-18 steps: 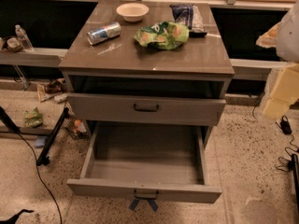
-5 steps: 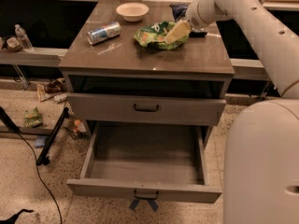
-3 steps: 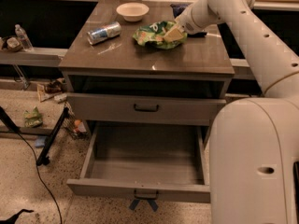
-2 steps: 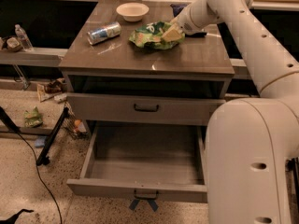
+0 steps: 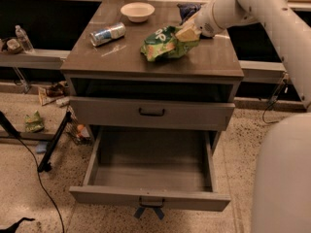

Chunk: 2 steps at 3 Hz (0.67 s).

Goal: Place green rice chip bag into middle drawer

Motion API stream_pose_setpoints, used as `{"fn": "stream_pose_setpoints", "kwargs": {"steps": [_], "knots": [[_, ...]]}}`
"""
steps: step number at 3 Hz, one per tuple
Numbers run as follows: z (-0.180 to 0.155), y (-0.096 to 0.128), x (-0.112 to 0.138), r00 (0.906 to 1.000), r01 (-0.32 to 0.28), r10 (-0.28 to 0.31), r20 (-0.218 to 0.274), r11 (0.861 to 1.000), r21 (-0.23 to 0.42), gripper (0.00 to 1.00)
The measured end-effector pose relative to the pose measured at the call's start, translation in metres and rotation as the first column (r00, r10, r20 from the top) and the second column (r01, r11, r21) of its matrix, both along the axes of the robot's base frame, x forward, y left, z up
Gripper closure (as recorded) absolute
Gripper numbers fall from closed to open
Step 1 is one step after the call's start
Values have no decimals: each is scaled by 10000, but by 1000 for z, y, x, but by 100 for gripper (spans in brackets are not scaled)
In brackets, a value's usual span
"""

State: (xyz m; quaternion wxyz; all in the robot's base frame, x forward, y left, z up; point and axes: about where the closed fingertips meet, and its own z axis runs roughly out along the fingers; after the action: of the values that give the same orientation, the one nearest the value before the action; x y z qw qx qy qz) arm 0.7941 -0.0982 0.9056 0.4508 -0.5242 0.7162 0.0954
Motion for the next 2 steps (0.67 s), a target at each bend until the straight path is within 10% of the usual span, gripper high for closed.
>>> {"fn": "stream_pose_setpoints", "kwargs": {"steps": [1,2], "knots": [[33,-5,-56,9998,201,-202,25,9987,468,100],[-3,9,-127,9896,-178,273,-1413,9975,687,100]]}}
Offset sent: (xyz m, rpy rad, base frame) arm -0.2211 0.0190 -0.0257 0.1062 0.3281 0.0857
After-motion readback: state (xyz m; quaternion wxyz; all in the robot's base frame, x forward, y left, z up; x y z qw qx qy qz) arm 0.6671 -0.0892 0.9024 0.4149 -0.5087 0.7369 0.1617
